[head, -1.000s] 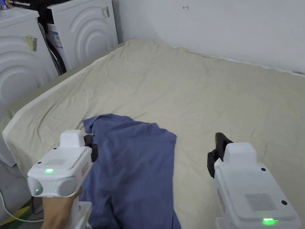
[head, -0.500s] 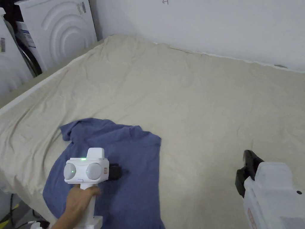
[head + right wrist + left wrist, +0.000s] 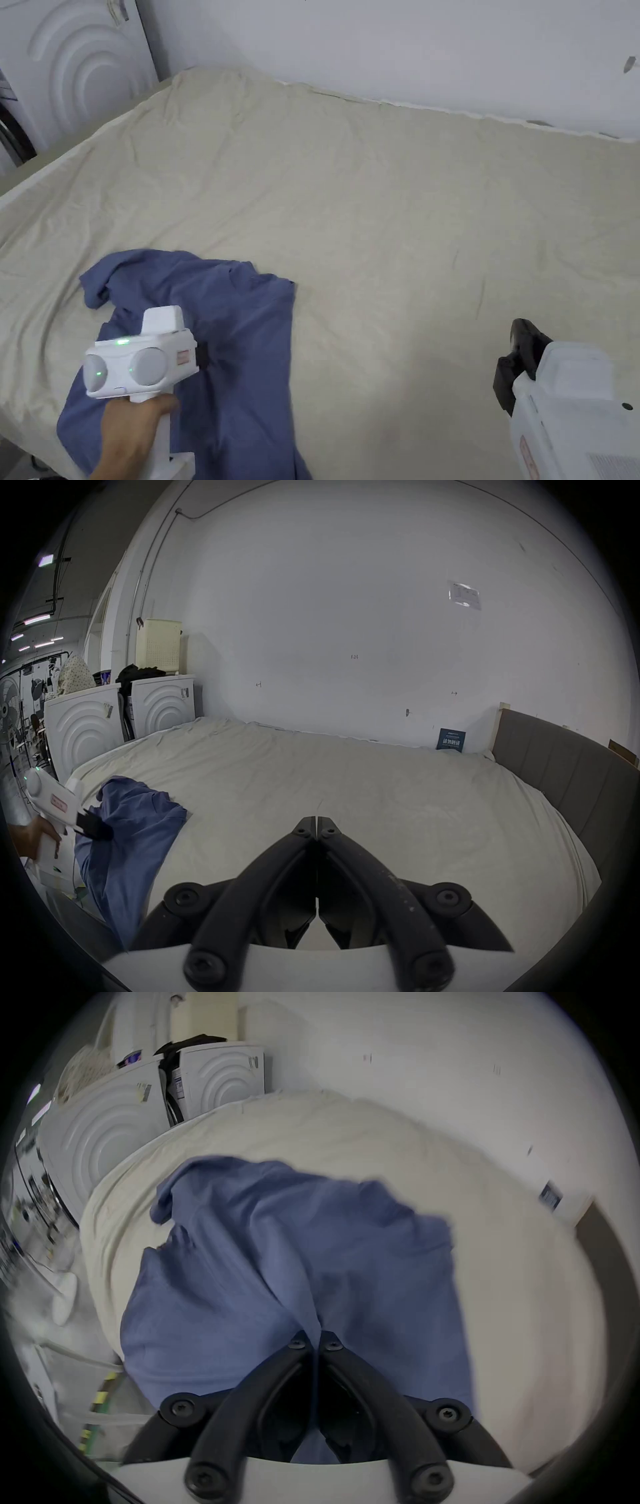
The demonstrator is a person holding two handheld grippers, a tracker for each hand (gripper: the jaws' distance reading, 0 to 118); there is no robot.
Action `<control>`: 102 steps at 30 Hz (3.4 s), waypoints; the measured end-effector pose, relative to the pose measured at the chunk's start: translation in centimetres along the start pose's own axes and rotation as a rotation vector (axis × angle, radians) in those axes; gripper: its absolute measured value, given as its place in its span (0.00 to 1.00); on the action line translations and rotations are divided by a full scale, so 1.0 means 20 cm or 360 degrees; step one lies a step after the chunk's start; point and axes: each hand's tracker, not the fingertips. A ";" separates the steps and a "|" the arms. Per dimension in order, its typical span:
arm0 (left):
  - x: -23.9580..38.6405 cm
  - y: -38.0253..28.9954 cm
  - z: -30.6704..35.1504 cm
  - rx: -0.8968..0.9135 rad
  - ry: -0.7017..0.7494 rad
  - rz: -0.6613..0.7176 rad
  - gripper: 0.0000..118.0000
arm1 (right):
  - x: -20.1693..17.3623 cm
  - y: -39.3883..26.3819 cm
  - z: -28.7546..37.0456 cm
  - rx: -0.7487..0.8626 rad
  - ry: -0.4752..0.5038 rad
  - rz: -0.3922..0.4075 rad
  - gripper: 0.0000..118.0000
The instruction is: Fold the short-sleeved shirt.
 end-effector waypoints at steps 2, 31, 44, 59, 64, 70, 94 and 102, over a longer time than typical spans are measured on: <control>0.05 0.05 0.11 0.0089 -0.0088 0.0010 0.03 | 0.03 0.01 0.03 0.0018 -0.0017 -0.0003 0.01; 2.21 0.23 0.78 0.0312 -0.1204 -0.1075 0.03 | 0.85 -0.05 0.61 0.0187 -0.0607 -0.0227 0.02; 2.22 -0.59 0.04 -0.0349 -0.0860 -0.1491 0.03 | 0.92 -0.18 0.59 0.0058 -0.0662 -0.0280 0.02; 2.00 -0.41 0.28 0.0025 -0.0888 -0.1088 0.98 | 0.87 -0.10 0.57 0.0052 -0.0639 -0.0248 0.02; 1.81 -0.20 0.56 0.0479 -0.0840 -0.0996 0.97 | 0.85 0.00 0.55 0.0122 -0.0624 -0.0236 0.02; 1.54 -0.02 0.80 0.0975 -0.0618 -0.0788 0.97 | 0.80 0.12 0.54 0.0223 -0.0603 -0.0168 0.02; 1.20 0.10 0.63 0.0316 -0.0581 -0.0422 0.00 | 0.70 0.19 0.54 0.0304 -0.0532 -0.0108 0.02; 1.08 -0.24 0.30 -0.0160 -0.0439 -0.0480 0.00 | 0.71 0.10 0.50 0.0228 -0.0534 -0.0103 0.02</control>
